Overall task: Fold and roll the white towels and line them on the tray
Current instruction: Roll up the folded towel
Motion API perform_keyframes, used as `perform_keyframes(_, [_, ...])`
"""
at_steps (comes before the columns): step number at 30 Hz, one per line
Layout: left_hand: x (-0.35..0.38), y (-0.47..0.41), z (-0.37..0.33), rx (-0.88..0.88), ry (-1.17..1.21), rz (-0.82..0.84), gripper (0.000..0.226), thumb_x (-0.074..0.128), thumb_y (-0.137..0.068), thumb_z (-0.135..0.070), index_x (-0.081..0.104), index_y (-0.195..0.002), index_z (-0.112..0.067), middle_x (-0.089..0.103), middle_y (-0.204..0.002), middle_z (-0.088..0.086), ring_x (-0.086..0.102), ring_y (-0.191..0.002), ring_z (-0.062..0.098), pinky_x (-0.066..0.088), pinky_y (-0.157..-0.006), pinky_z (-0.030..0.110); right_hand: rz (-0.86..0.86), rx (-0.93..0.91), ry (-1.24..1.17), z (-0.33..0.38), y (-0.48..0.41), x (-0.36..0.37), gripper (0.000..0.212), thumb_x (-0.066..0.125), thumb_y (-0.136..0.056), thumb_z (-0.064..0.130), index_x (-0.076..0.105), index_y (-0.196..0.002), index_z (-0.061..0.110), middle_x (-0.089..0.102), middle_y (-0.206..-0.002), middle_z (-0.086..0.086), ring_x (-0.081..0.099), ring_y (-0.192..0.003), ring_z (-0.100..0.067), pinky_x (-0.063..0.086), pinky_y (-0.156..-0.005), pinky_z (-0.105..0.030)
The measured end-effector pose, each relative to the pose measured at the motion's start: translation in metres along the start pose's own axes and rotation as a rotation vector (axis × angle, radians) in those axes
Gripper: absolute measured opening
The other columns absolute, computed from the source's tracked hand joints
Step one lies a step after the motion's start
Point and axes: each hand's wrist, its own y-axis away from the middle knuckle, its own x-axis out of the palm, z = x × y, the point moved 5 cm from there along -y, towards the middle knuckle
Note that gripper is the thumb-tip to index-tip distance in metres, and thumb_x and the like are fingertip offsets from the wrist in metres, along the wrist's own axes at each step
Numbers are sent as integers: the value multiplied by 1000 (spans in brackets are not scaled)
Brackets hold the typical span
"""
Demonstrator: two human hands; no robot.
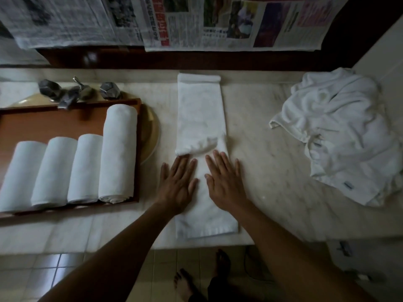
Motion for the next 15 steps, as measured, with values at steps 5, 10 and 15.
perform_keyframes(5, [-6,-13,2,1,14,25,65,11,-106,-55,-1,-164,-28,-14,-170,1,-17,-156,18,-1,-125,57,-25,8,11,-1,-14,-5,57,25,-107,46,34,-158,23,24,-168,-5,15,-157,-25,16,-120,-62])
perform_keyframes(10, [-12,32,-24,-5,76,-31,67,12,-105,-54,2,-164,-23,-10,-171,1,-15,-157,18,-1,-126,56,-82,40,-40,9,33,-11,58,29,-107,42,28,-161,21,17,-170,-7,9,-158,-25,13,-123,-60])
perform_keyframes(15, [9,59,5,-37,197,-57,67,21,-107,-55,6,-164,-24,-6,-172,0,-8,-158,22,19,-123,62,-41,56,8,-9,68,-1,56,27,-107,45,32,-160,27,21,-169,-4,14,-157,-27,12,-122,-63])
